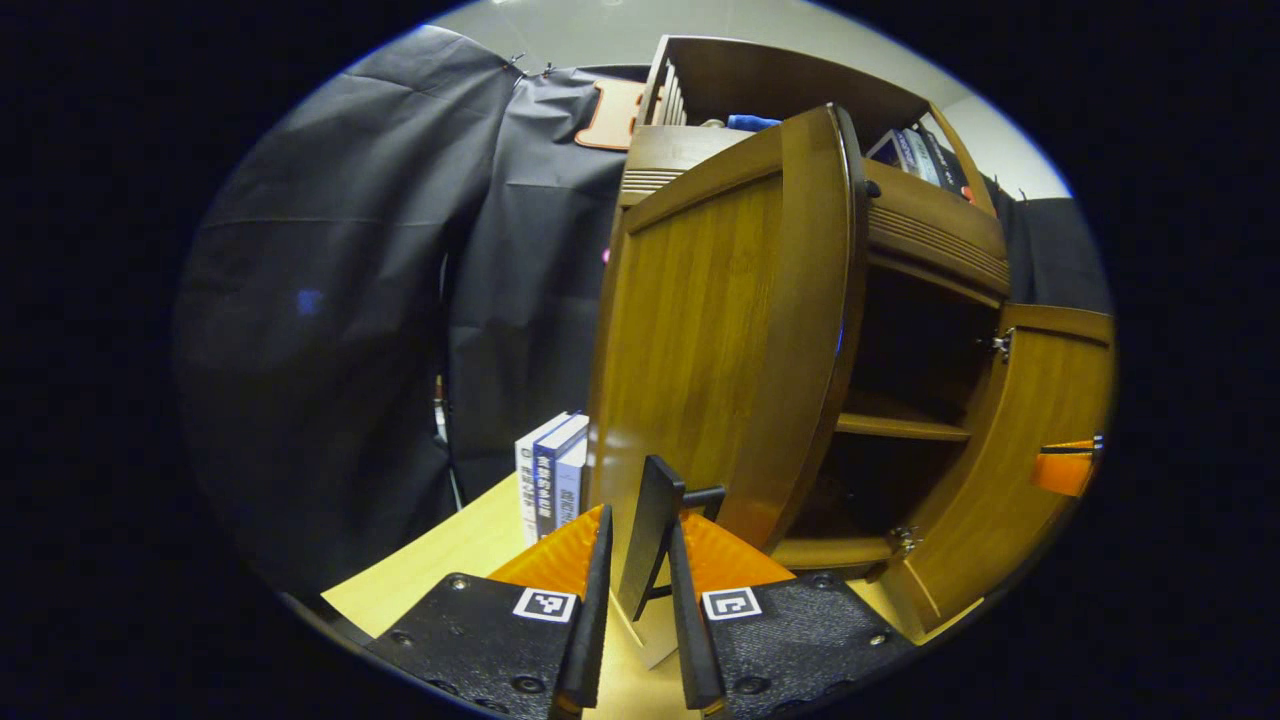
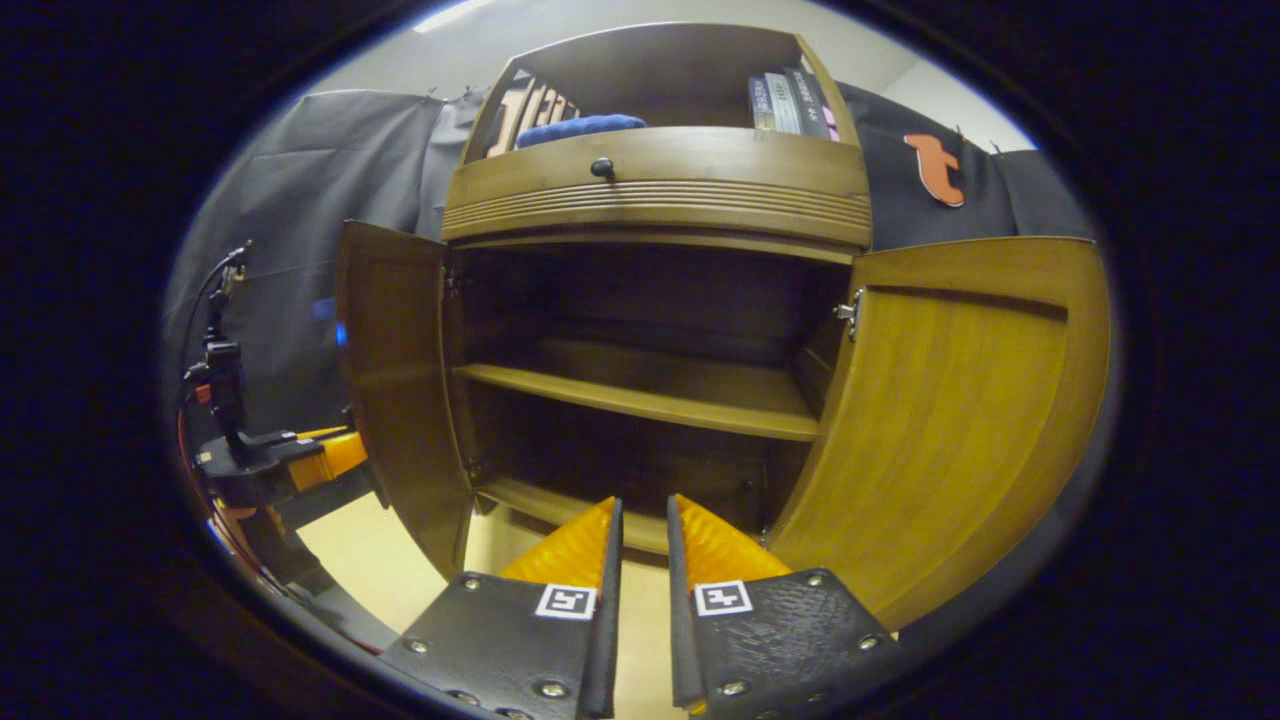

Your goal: Open the right door of the double-door shoe cabinet with the right hand, and open the left door with the left hand.

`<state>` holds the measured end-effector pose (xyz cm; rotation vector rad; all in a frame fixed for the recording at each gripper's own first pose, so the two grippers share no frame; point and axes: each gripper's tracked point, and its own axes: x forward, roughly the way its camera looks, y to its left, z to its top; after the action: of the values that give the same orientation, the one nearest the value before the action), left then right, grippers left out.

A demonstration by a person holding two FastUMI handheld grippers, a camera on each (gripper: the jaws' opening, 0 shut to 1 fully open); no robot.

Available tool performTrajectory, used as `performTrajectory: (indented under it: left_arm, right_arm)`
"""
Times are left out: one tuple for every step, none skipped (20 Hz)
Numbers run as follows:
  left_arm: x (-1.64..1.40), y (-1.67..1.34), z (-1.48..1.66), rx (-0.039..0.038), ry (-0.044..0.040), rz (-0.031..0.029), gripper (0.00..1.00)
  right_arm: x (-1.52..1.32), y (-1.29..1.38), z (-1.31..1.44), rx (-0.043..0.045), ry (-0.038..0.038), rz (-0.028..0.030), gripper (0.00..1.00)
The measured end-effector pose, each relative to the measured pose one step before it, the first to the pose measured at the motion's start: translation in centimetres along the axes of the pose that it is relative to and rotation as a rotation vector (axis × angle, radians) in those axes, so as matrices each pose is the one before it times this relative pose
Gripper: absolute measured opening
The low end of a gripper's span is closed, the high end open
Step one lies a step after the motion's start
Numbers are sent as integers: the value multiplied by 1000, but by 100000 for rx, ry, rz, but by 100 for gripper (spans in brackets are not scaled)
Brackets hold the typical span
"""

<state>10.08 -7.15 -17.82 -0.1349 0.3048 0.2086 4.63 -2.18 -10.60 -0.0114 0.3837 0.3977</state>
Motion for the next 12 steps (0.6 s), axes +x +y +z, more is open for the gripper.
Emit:
performTrajectory:
  left_arm:
    - [-67, 1133, 54, 357, 250, 2643, 30]
    - [-15, 866, 54, -410, 97, 1735, 30]
    - [-77, 598, 251, -1373, -322, 671, 31]
    - [-270, 964, 112, -763, -175, 2341, 20]
    - [100, 613, 50, -452, -344, 6, 22]
    - [-129, 268, 92, -12, -27, -405, 24]
    - [-36, 156, 56, 574, 246, -840, 15]
    - [15, 81, -59, 807, 16, -781, 24]
    - [-65, 34, 71, 165, 178, -1291, 24]
    - [-199, 22, 88, -1250, -119, -995, 24]
    - [-270, 200, 28, -2293, 256, -899, 24]
    - [-328, 380, 7, -2229, 222, 114, 24]
  right_arm:
    - [181, 218, 41, 162, 110, 838, 22]
    - [158, 321, -57, 213, -2, 757, 22]
    - [215, 206, 88, 121, -28, 736, 22]
    - [201, 146, 70, 50, 110, 644, 22]
    - [257, 132, 38, 1, 142, 652, 22]
    - [236, 168, 70, 69, -38, 622, 22]
    - [210, 239, 63, 250, 17, 791, 22]
    - [123, 335, -40, 193, 67, 879, 22]
    - [184, 101, 103, -13, -89, 590, 22]
    - [129, 191, 133, -100, -122, 492, 22]
    - [146, 84, 85, -26, -163, 553, 22]
    - [150, 170, -22, 59, -45, 642, 22]
